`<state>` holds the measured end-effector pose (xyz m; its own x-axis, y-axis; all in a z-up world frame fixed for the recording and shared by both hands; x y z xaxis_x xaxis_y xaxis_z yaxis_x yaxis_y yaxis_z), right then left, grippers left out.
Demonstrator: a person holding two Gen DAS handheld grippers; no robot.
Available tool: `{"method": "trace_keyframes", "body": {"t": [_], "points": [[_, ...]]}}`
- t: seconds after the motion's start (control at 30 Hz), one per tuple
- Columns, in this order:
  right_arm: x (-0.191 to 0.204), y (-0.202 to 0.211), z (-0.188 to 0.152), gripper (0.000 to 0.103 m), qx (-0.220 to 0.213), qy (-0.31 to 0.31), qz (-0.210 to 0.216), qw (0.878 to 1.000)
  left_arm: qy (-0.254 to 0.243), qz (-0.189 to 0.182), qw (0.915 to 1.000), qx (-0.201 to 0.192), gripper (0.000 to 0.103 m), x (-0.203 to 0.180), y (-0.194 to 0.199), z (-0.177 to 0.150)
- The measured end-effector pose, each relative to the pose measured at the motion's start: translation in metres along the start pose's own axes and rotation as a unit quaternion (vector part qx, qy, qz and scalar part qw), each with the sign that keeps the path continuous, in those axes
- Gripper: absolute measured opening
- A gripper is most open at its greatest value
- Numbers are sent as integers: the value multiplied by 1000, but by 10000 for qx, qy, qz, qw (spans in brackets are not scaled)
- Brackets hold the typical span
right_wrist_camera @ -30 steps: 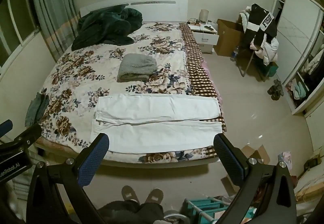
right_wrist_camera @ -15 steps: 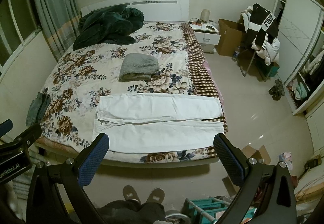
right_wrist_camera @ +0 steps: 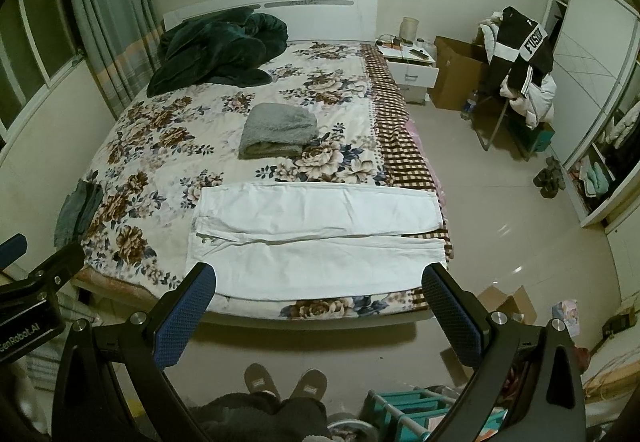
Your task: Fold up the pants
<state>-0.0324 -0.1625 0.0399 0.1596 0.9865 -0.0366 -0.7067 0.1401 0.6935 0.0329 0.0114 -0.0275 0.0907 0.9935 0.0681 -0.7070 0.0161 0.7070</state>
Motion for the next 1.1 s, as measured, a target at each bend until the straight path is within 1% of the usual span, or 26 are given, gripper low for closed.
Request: {"method": "trace_keyframes", "body": {"t": [0.53, 0.9, 1.1], "points": [[7, 1, -1, 103, 5, -4, 29, 10000, 2, -10, 10000, -15, 103, 1, 1, 4], [3, 1, -2, 103, 4, -23, 40, 10000, -17, -12, 10000, -44, 103, 0, 3, 10], [3, 2, -1, 103, 1, -21, 44, 10000, -5, -12, 10000, -62, 103, 1, 3, 8]]}}
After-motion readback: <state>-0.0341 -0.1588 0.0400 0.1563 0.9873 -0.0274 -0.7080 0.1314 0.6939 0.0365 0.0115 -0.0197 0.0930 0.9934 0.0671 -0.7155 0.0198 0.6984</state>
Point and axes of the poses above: each gripper's, at about its wrist camera, not at the fingertips, and y roughly against the way its jaws point, x to its left, z to its top, the point moved 5 cm from there along -y, roughly the way its jaws point, and after that the axes turned 11 degrees about -x, right-handed, at the moved point
